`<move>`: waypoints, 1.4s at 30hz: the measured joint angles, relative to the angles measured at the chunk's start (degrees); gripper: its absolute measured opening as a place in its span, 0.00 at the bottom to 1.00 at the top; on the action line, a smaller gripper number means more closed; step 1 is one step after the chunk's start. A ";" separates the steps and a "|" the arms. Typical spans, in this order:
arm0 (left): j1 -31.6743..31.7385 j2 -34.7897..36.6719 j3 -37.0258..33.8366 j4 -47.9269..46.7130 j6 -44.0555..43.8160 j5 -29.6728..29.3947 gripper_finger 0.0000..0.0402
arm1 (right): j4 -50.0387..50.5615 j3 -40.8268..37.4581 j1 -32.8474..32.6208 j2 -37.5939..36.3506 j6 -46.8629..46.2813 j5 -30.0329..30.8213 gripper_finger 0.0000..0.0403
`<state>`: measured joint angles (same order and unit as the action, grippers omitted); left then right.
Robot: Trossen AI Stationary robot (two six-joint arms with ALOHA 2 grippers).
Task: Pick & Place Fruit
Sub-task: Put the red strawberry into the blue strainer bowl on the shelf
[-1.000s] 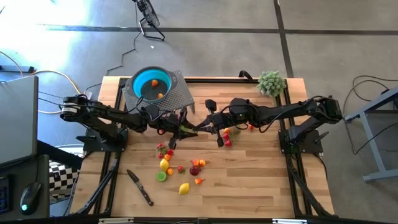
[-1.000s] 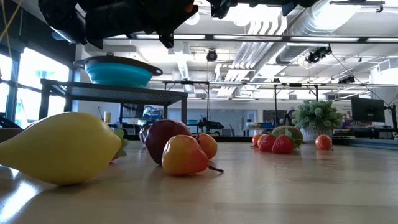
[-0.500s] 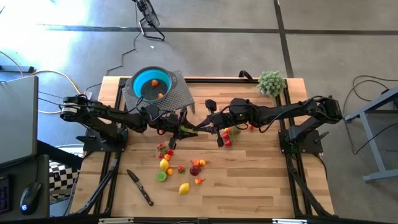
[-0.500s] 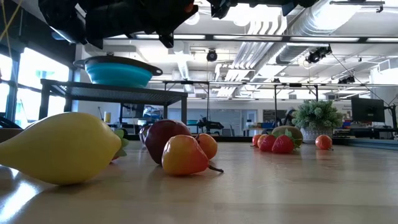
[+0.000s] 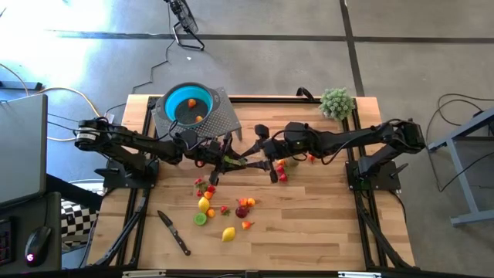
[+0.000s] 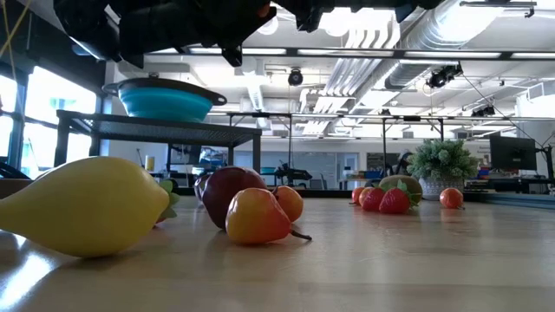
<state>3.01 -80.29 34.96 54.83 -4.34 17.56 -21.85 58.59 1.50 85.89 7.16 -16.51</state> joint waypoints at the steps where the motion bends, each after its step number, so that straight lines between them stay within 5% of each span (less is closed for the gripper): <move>1: 0.00 0.00 0.00 -0.02 0.00 0.00 0.23 | 1.30 0.00 0.00 -0.79 -0.08 -0.01 0.39; 11: 2.96 4.50 -0.04 -2.73 0.17 -0.13 0.23 | 19.29 0.02 -0.28 -12.59 -0.86 -1.66 0.53; 23: 13.48 15.93 0.51 -16.61 -5.41 -3.79 0.23 | 24.61 0.00 -0.37 -12.26 -0.65 -0.61 0.53; 28: 15.85 19.87 8.21 -39.06 -3.43 -7.82 0.23 | 24.97 0.00 -0.37 -12.37 0.49 1.46 0.53; 34: 15.74 18.90 24.65 -73.03 2.56 -24.93 0.23 | 25.04 0.00 0.15 -12.35 0.62 1.55 0.53; 42: 15.78 18.34 37.29 -97.71 1.18 -39.74 0.23 | 25.09 0.00 0.15 -12.35 0.63 1.55 0.53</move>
<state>18.79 -61.96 72.25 -42.88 -3.15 -22.17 3.23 58.59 1.65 73.54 7.79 -14.96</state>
